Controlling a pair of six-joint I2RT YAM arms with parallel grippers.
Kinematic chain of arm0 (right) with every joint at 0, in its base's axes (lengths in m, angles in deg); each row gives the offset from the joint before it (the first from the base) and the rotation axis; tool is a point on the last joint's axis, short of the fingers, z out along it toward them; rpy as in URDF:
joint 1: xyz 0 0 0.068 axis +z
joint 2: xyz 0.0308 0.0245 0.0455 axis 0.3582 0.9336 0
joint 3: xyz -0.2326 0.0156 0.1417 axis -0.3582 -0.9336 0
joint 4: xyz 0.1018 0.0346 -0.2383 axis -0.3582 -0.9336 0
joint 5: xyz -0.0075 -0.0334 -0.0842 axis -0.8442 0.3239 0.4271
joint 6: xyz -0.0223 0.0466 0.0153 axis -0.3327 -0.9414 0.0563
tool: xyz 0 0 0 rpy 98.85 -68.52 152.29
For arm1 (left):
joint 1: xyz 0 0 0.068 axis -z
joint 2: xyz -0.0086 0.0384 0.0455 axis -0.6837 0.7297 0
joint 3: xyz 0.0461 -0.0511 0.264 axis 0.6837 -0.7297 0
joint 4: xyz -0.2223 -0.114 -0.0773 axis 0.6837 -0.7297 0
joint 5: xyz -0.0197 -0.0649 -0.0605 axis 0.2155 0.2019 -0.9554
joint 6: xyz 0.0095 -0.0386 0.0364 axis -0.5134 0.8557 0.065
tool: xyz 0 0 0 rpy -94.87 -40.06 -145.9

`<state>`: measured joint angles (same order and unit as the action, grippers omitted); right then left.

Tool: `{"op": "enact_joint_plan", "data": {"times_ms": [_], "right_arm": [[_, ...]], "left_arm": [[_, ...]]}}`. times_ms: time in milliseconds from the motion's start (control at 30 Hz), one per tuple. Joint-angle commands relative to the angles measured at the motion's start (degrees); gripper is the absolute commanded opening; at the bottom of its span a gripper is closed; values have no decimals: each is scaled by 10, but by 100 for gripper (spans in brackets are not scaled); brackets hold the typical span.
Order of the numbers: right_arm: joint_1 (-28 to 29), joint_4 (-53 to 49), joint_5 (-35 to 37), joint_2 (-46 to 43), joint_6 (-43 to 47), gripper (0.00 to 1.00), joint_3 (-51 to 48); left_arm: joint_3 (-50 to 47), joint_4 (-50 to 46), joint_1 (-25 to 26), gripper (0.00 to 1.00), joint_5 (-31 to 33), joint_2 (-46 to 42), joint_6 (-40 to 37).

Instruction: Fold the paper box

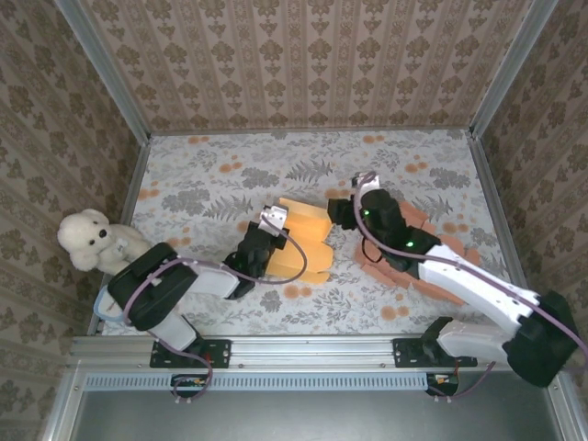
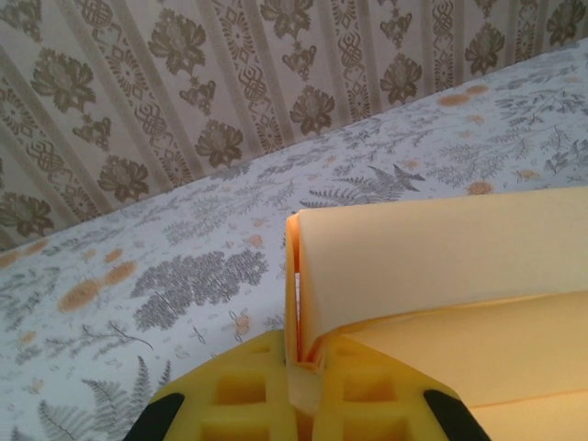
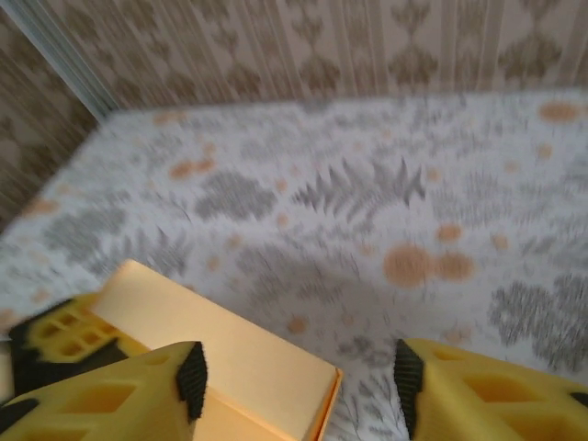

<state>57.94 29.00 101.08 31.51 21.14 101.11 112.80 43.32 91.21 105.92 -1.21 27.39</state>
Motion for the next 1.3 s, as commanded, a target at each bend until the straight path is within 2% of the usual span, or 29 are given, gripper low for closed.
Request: {"op": "enact_joint_plan", "data": {"times_ms": [0,67,133,167,300,400,433,467,633,767,1033,1267], "right_arm": [[-20,-86,-16,-62,22,68,32],[-36,-97,-11,-93,59,78,31],[-53,-112,13,-112,91,82,24],[-62,-125,24,-120,100,83,19],[-87,-129,33,-158,106,83,-36],[-94,-81,25,-190,73,83,-89],[-94,-69,17,-199,68,83,-99],[-94,-66,13,-204,66,83,-104],[-95,-69,23,-216,54,82,-112],[-95,-63,32,-217,53,83,-117],[-97,-65,39,-223,53,83,-121],[-99,-63,36,-225,50,83,-123]], "left_arm": [[62,-191,-22,0,-44,-65,-17],[92,-266,-51,0,-121,-104,-33],[125,-335,-79,0,-198,-137,-64],[144,-376,-94,0,-235,-150,-87],[222,-533,-134,0,-314,-172,-182],[250,-579,-144,0,-380,-173,-249],[259,-604,-147,0,-426,-168,-296],[272,-636,-142,0,-443,-160,-345],[409,-871,-135,0,-400,-85,-458],[460,-958,-120,0,-346,-30,-518],[475,-959,-88,0,-269,81,-566],[459,-873,-66,0,-241,157,-586]]}}
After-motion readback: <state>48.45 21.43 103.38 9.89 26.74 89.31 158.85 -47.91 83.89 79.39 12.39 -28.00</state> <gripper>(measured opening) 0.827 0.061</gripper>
